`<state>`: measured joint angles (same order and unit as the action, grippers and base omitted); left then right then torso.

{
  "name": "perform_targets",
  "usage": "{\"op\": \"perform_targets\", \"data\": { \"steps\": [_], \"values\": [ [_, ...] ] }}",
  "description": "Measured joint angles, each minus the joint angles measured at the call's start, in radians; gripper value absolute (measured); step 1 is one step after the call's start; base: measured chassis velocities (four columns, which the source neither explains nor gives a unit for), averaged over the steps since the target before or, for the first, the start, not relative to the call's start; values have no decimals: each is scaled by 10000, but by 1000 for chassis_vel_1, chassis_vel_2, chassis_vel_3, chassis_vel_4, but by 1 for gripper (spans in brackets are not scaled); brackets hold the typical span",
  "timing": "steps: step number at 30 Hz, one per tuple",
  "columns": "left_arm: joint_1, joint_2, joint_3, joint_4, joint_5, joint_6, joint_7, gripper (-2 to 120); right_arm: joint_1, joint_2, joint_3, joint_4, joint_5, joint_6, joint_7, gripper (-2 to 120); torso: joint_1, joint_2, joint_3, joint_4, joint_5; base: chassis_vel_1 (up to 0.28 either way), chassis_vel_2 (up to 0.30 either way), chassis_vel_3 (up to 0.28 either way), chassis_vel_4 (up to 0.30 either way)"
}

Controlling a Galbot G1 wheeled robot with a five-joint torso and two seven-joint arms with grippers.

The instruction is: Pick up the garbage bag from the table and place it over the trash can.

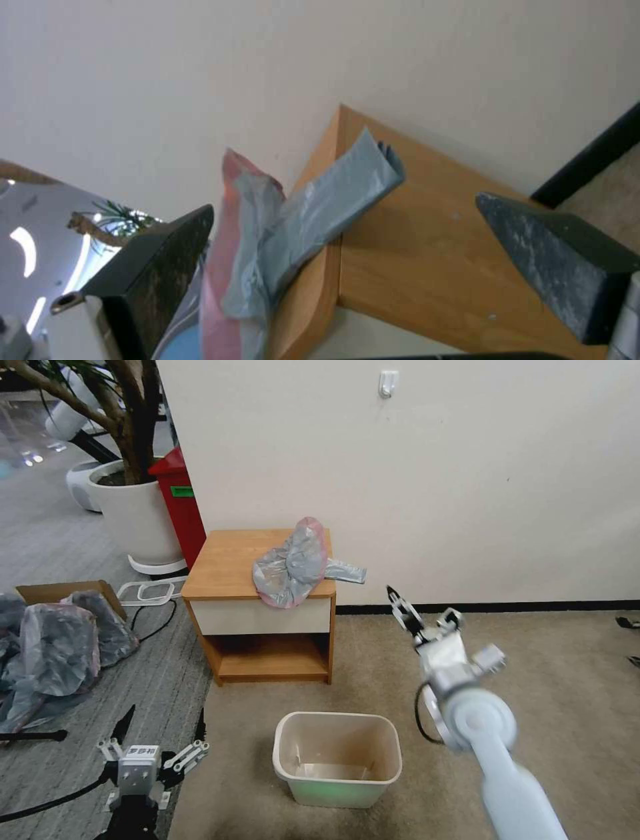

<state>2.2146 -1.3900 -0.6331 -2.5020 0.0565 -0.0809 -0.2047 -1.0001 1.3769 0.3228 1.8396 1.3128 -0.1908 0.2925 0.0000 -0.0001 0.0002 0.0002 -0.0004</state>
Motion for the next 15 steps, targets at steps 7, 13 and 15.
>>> {"op": "perform_targets", "data": {
  "steps": [7, 13, 15],
  "values": [
    [167, -43, -42, 8, -88, -102, 29, 100, 1342, 604, -475, -1690, 446, 22, 143, 100, 0, 0, 0, -2, 2, 0, 0, 0, 0],
    [127, -23, -128, 12, -193, -93, 32, 100, 2018, 1061, -543, -2946, 464, 48, 92, 93, 0, 0, -1, -2, 2, 0, 0, 0, 0],
    [121, -21, -132, 12, -199, -90, 33, 100, 2124, 1110, -534, -3141, 459, 54, 50, 89, 0, 0, -1, -2, 2, 0, 0, 0, 0]
  ]
}}
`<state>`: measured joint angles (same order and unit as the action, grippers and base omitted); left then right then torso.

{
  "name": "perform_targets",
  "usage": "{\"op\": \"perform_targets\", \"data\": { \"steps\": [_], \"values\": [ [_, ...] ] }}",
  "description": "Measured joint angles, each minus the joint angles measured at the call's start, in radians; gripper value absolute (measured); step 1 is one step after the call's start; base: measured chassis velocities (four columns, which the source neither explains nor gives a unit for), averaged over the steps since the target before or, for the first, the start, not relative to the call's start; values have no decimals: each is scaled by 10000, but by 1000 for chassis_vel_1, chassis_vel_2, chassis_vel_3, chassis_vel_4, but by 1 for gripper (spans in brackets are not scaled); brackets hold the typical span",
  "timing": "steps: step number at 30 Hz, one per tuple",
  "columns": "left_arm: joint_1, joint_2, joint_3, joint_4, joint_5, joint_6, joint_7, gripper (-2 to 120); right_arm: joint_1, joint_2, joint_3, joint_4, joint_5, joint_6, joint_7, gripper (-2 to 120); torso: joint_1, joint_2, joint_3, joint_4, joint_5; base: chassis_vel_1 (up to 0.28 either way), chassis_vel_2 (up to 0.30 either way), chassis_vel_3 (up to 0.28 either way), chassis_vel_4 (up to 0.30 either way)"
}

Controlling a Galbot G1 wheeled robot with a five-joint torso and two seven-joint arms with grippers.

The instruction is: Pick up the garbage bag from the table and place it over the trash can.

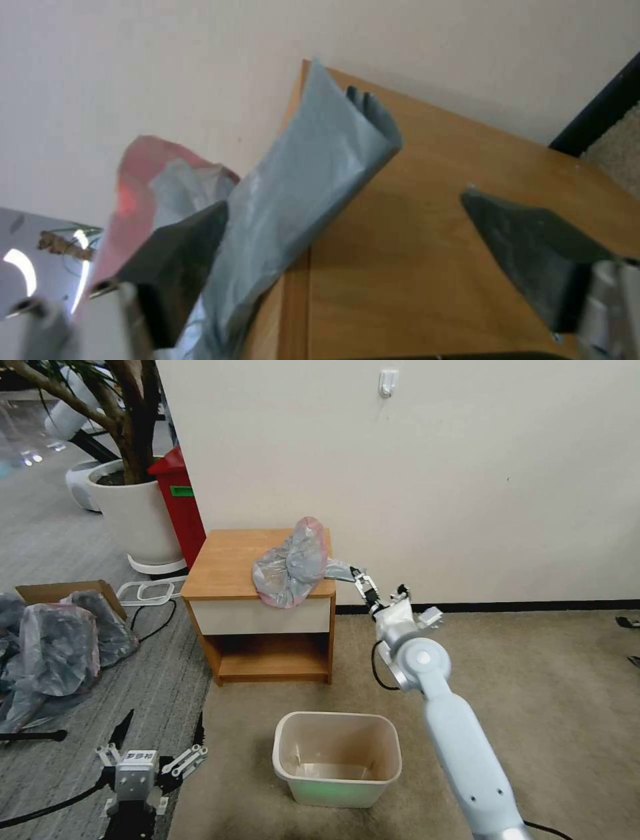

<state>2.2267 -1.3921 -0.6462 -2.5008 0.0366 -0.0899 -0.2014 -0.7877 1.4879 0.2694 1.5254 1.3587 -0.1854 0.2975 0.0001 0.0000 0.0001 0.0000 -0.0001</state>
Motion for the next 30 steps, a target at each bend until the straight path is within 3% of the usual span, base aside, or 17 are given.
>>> {"op": "perform_targets", "data": {
  "steps": [2, 5, 7, 20, 23, 28, 30],
  "values": [
    [-11, -17, -1, 2, -2, 1, 1, 100, 236, 82, 78, -403, -19, 12, -147, 77, 0, 0, 0, 0, 0, 0, 0, 0, 0],
    [-17, -34, 0, 3, -3, 2, 2, 100, 326, 103, 108, -522, -22, 16, -212, 72, 0, 0, 0, -1, 0, 0, 0, 0, 0],
    [-20, -49, 1, 4, 5, 2, 4, 100, 470, 162, 132, -695, -31, 39, -299, 61, 0, 0, 0, 0, 0, 0, 0, 0, 0],
    [-27, -142, -29, 6, 50, 35, 19, 100, 634, 361, 92, -738, -95, 116, -285, 17, 0, 0, 0, -1, 1, 0, 0, 0, 0],
    [-27, -168, -102, 7, 122, 36, 19, 100, 604, 270, 29, -499, -81, 74, -283, 0, 0, 0, -1, 0, 1, 0, 0, 0, 0],
    [-27, -175, -121, 7, 166, 34, 20, 100, 382, 65, -20, 111, -24, 44, -181, 0, -1, 0, 0, 1, 2, 0, 0, 0, 0],
    [-38, -181, -108, 7, 230, 22, 25, 100, 6, -174, -59, 989, 308, 30, 158, 0, 0, 0, -1, 1, 2, 0, 0, 0, 0]
  ]
}}
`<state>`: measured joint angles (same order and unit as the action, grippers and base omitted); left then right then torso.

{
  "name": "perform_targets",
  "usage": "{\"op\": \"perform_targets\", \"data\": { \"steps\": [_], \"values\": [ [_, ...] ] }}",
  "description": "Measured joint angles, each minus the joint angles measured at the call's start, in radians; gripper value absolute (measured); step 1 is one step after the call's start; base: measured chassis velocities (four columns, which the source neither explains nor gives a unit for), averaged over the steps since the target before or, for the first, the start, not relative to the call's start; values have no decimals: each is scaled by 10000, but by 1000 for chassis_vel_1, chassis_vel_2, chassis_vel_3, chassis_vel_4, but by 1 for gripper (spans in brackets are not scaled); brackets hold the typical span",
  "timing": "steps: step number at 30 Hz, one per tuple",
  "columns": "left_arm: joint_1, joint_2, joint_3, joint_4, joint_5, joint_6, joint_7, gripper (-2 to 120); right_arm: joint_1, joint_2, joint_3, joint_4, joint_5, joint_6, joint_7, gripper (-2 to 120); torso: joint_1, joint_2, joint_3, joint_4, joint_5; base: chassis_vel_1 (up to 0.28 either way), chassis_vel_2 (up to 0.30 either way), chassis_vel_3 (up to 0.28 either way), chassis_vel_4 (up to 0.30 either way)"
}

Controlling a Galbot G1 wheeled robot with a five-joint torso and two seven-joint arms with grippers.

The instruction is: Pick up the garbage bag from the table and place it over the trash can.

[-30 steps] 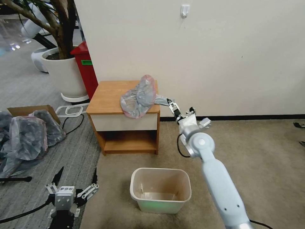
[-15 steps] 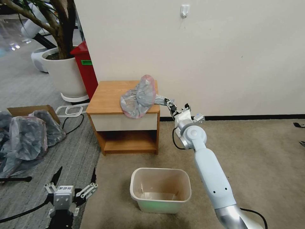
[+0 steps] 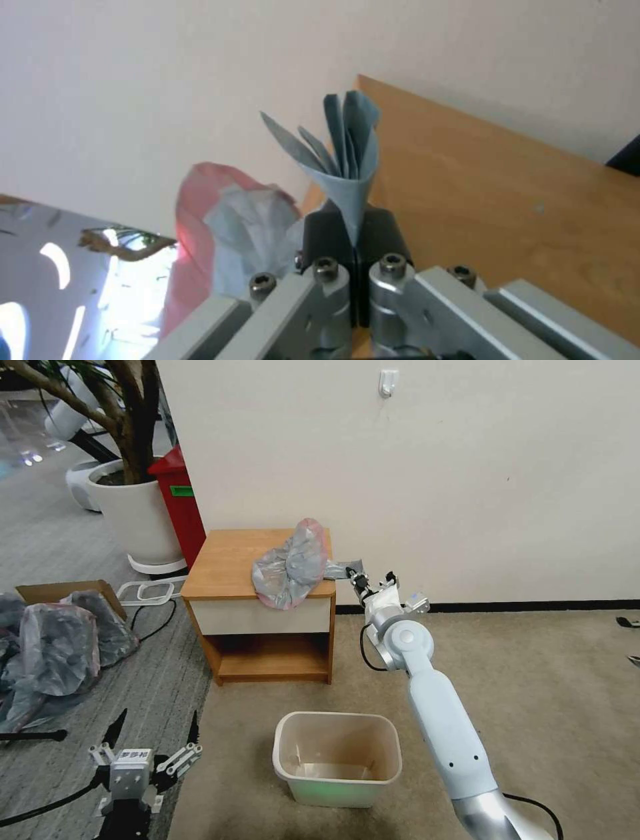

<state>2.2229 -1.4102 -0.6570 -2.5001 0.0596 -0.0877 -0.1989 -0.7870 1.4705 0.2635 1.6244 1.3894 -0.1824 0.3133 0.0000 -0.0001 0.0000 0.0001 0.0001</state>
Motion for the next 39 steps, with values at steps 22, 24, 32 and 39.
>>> {"op": "perform_targets", "data": {
  "steps": [22, 24, 32, 39],
  "values": [
    [-323, 84, 167, 1, 96, 52, 63, 100, -6795, -973, -1723, 7196, 160, -912, 2689, 0, -1, 1, -2, -2, -3, 0, 0, 0, 0],
    [-332, 89, 165, 1, 101, 51, 66, 100, -7346, -1063, -1569, 7389, 12, -960, 2892, 0, -1, 1, -2, -1, -3, 0, 0, 0, 0],
    [-582, -18, 360, 1, 96, 146, 223, 100, -8082, -1398, -1024, 7464, -532, -971, 2984, 0, 0, 1, -1, -1, -1, 0, 0, 0, 0],
    [-646, -136, 423, 1, 99, 153, 252, 100, -8555, -1477, -650, 7325, -1000, -949, 2997, 0, -1, 1, -1, -1, 0, 0, 0, 0, 0]
  ]
}}
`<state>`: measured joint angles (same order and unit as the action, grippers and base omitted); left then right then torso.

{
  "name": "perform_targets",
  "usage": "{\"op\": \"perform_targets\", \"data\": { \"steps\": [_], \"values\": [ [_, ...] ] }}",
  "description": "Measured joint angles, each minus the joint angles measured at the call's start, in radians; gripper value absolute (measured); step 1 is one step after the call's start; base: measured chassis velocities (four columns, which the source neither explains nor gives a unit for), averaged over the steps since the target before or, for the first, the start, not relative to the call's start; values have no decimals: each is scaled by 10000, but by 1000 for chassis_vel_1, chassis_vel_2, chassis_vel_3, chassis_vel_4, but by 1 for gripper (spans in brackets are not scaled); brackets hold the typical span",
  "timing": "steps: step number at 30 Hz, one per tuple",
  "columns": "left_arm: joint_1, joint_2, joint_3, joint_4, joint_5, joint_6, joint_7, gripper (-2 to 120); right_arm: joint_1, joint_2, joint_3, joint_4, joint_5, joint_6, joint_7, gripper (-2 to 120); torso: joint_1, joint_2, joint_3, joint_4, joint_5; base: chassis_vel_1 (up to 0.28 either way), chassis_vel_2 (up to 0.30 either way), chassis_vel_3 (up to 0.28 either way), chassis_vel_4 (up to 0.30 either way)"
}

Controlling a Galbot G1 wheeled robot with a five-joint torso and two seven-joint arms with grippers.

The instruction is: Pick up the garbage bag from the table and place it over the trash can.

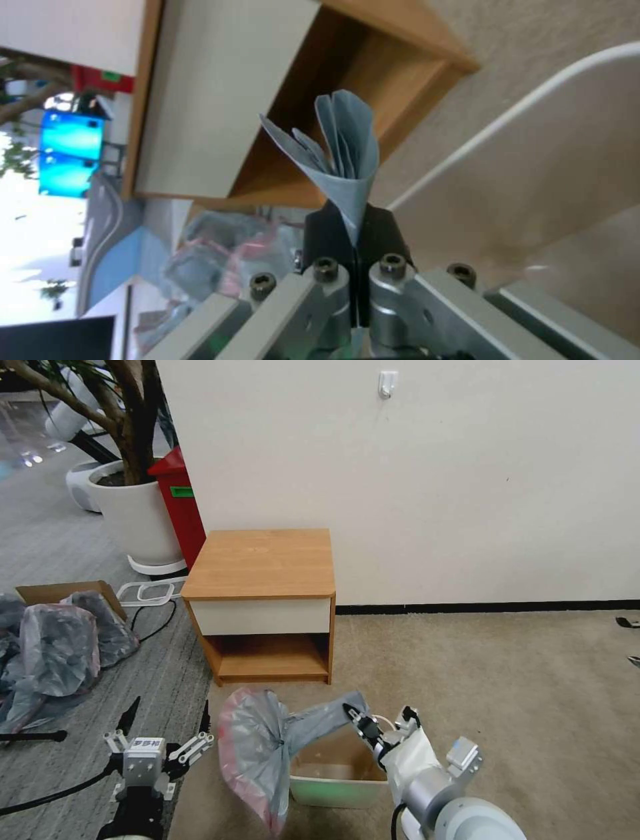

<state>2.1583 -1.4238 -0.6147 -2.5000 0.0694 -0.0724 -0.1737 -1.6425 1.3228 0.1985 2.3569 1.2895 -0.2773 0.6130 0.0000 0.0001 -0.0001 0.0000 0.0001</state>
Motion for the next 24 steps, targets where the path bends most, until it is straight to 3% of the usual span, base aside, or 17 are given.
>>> {"op": "perform_targets", "data": {
  "steps": [3, 6, 8, 11, 24],
  "values": [
    [-27, -5, 11, 0, 2, 0, 8, 100, -203, 0, 101, -17, -151, -71, -9, 1, 0, 0, 0, 0, 0, 0, 0, 0, 0],
    [-57, 17, 14, 0, 2, 0, 15, 100, -443, 7, 105, -35, -470, -156, -32, 14, 0, 0, 0, 0, -1, 0, 0, 0, 0],
    [-65, 26, 15, 0, 2, 0, 17, 100, -486, 12, 93, -52, -594, -156, -36, 15, 0, 0, 1, 0, -1, 0, 0, 0, 0],
    [-139, 68, 38, 0, -2, 0, 24, 100, -728, 29, -133, -274, -1865, 247, -42, 33, 0, 0, 1, 0, -1, 0, 0, 0, 0],
    [-357, 157, 124, 0, -66, 41, 29, 100, -1366, -221, 304, 253, -2209, 507, 653, 80, 0, 0, 0, 0, -1, 0, 0, 0, 0]
  ]
}}
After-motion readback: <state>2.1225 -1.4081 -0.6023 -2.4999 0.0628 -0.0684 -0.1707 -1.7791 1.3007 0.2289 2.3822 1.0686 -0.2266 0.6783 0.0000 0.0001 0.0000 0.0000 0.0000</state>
